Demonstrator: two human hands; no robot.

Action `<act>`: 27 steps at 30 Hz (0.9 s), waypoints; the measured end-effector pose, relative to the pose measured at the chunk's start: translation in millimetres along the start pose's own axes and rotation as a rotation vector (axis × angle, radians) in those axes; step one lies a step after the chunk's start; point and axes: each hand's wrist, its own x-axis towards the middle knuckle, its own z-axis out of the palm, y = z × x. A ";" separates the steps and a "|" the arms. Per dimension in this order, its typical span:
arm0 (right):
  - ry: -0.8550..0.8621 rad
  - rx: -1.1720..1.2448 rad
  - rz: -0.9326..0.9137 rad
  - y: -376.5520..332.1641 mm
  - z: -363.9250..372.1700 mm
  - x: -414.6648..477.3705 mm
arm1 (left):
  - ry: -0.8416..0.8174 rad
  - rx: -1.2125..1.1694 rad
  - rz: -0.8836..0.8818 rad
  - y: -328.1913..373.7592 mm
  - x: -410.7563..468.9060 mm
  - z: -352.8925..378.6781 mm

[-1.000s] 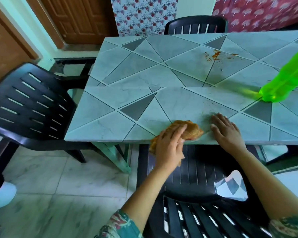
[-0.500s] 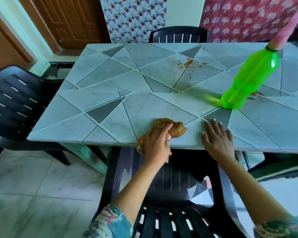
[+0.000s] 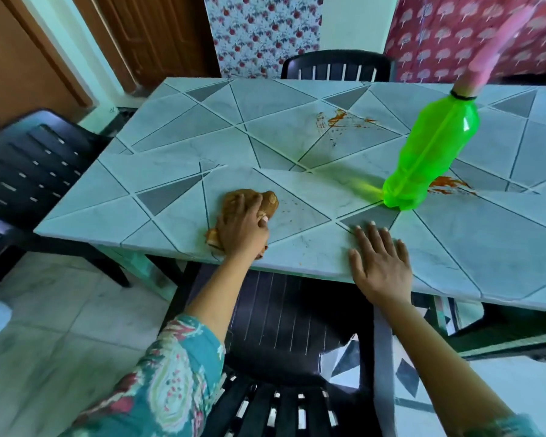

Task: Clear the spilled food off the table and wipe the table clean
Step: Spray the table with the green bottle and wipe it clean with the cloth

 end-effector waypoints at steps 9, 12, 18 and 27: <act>-0.020 -0.011 -0.021 2.7 0.1 2.4 | 0.053 -0.084 0.284 -37.4 -12.3 -3.3; -0.058 -0.018 -0.016 3.1 -1.5 2.7 | 0.036 -0.099 0.148 -32.0 31.4 -7.5; -0.148 0.029 -0.021 6.9 -6.8 7.5 | 0.047 -0.170 0.348 11.2 2.4 5.2; -0.011 0.456 0.007 11.9 -28.1 -21.7 | -0.213 -0.946 0.241 12.8 -151.8 -13.6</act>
